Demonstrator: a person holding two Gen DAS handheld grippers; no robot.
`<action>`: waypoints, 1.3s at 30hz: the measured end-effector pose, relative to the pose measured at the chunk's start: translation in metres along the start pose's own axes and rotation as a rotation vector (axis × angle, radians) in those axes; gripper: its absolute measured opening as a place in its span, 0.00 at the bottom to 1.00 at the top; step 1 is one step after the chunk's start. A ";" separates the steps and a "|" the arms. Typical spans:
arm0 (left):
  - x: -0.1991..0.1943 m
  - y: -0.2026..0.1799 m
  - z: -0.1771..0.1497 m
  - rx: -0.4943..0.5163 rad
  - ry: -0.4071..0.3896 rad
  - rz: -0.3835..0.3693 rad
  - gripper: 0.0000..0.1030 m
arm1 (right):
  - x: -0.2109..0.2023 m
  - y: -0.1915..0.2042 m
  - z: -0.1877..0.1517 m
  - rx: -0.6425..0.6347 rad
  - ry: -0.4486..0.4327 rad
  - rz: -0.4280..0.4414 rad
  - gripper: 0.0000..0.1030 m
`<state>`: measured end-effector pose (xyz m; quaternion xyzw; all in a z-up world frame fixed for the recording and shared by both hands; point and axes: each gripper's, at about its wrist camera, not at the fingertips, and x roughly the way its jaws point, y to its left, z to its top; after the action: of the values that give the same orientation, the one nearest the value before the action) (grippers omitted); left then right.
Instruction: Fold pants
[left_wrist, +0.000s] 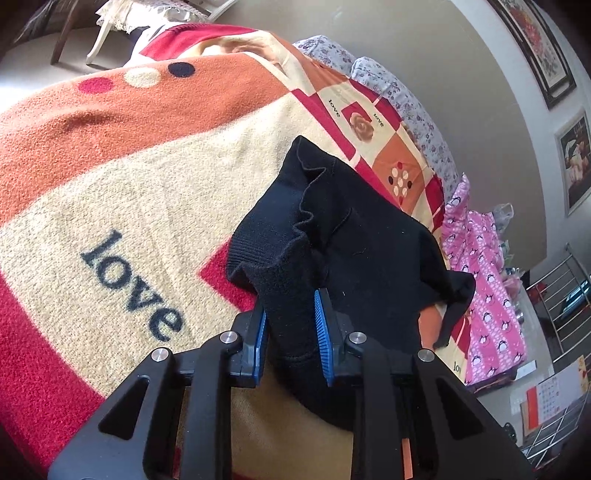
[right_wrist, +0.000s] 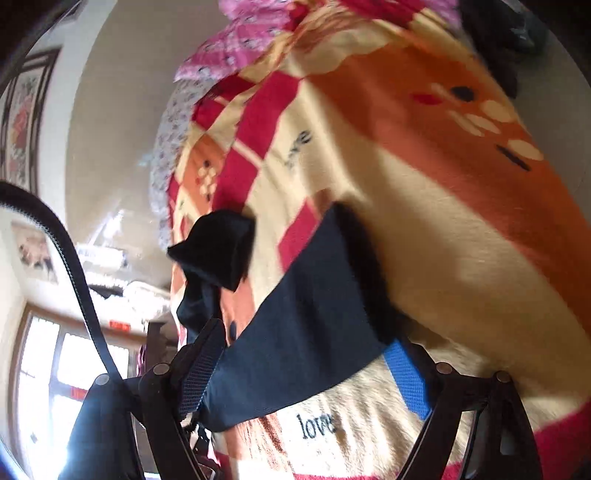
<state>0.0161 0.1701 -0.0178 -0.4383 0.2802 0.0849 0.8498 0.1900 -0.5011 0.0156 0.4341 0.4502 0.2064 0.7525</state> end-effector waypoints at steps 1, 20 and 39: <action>0.000 0.000 0.000 0.000 0.001 0.002 0.21 | 0.003 0.000 -0.001 -0.023 0.001 -0.006 0.67; -0.099 0.028 -0.010 -0.018 -0.026 0.090 0.08 | -0.040 -0.008 -0.053 -0.176 0.043 -0.087 0.03; -0.156 -0.002 0.000 0.165 -0.366 0.279 0.22 | 0.007 0.121 -0.061 -0.916 -0.143 -0.380 0.38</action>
<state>-0.1125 0.1849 0.0699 -0.3017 0.1853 0.2565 0.8994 0.1511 -0.4020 0.1006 -0.0175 0.3318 0.2118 0.9191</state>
